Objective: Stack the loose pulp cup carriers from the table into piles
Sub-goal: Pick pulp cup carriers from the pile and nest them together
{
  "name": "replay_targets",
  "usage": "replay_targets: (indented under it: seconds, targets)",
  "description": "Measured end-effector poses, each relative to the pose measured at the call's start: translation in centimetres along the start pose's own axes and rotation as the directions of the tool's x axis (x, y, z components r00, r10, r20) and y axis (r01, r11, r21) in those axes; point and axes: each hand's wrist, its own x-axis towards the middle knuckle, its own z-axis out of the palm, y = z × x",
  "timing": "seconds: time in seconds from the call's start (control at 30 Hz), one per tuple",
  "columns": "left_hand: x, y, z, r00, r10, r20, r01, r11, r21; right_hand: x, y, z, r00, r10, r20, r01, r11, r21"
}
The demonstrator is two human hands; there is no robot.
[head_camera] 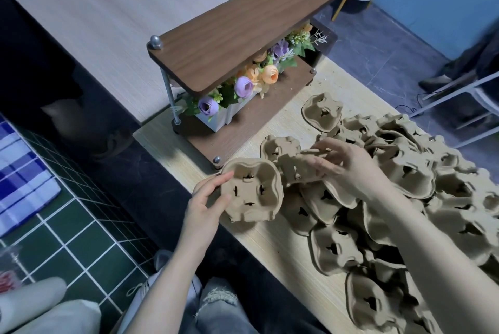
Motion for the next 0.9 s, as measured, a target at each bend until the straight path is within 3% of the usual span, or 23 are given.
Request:
replay_targets:
  seconds: [0.17, 0.27, 0.33, 0.57, 0.9]
  targets:
    - [-0.1, 0.3, -0.1, 1.0, -0.007, 0.018, 0.006, 1.0, 0.004, -3.3, -0.7, -0.7, 0.971, -0.075, -0.227, 0.093, 0.993, 0.068]
    - [-0.1, 0.7, 0.0, 0.999, -0.023, 0.027, 0.023, 1.0, -0.011, -4.8, -0.9, -0.3, 0.948, -0.107, -0.299, 0.179, 0.958, 0.223]
    - [0.0, 0.8, -0.1, 0.999, -0.024, 0.021, 0.025, 0.999, -0.038, -5.5, -1.0, 0.7, 0.948, -0.153, -0.28, 0.247, 0.907, 0.342]
    - [-0.2, 1.2, -0.1, 0.999, -0.045, -0.028, 0.042, 0.995, -0.086, -6.6, -0.9, 5.8, 0.956, -0.226, -0.188, 0.285, 0.869, 0.405]
    - [-0.7, 1.7, 0.4, 0.995, -0.063, -0.08, 0.053, 0.991, -0.122, -6.8, -0.7, 7.9, 0.952, -0.29, -0.099, 0.303, 0.938, 0.171]
